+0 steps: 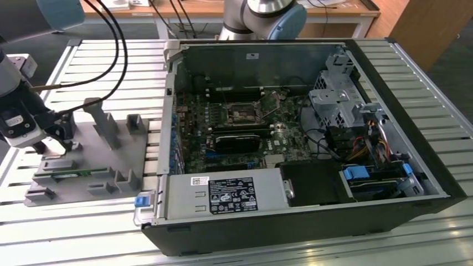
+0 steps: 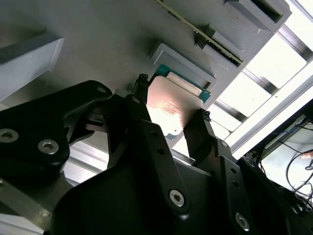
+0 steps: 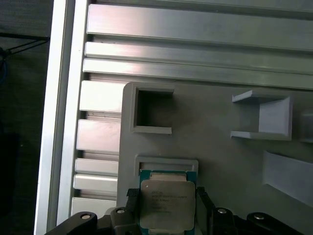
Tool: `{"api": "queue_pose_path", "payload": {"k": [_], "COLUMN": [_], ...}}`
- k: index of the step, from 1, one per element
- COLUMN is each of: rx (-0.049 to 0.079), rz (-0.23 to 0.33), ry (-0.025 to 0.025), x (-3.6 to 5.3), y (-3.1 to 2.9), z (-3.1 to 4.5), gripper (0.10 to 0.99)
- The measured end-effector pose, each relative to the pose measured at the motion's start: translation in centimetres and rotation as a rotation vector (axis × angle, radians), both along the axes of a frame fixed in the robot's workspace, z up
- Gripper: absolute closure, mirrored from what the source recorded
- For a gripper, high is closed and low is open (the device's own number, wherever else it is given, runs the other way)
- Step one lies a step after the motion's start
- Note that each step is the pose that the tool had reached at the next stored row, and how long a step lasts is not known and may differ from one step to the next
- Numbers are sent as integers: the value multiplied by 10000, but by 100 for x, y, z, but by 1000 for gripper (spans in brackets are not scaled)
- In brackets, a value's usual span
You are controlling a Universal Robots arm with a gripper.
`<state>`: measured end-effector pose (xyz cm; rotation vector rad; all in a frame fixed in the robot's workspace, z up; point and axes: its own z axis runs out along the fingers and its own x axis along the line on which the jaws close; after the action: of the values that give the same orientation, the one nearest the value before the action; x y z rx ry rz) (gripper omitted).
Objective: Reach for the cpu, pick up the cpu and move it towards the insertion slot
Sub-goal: 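Pick up the cpu and move it towards the insertion slot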
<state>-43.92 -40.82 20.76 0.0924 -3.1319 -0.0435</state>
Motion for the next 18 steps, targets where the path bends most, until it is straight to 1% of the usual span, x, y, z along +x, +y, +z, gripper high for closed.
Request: {"api": "queue_pose_path", "payload": {"k": [2,10,18], "rx": [2,-10,-11], "rz": [0,0,0], "ry": [-4,-4,-4], "x": [0,0,0], "y": [0,1,1], "z": [25,165,244], "gripper": [541,541,541]}}
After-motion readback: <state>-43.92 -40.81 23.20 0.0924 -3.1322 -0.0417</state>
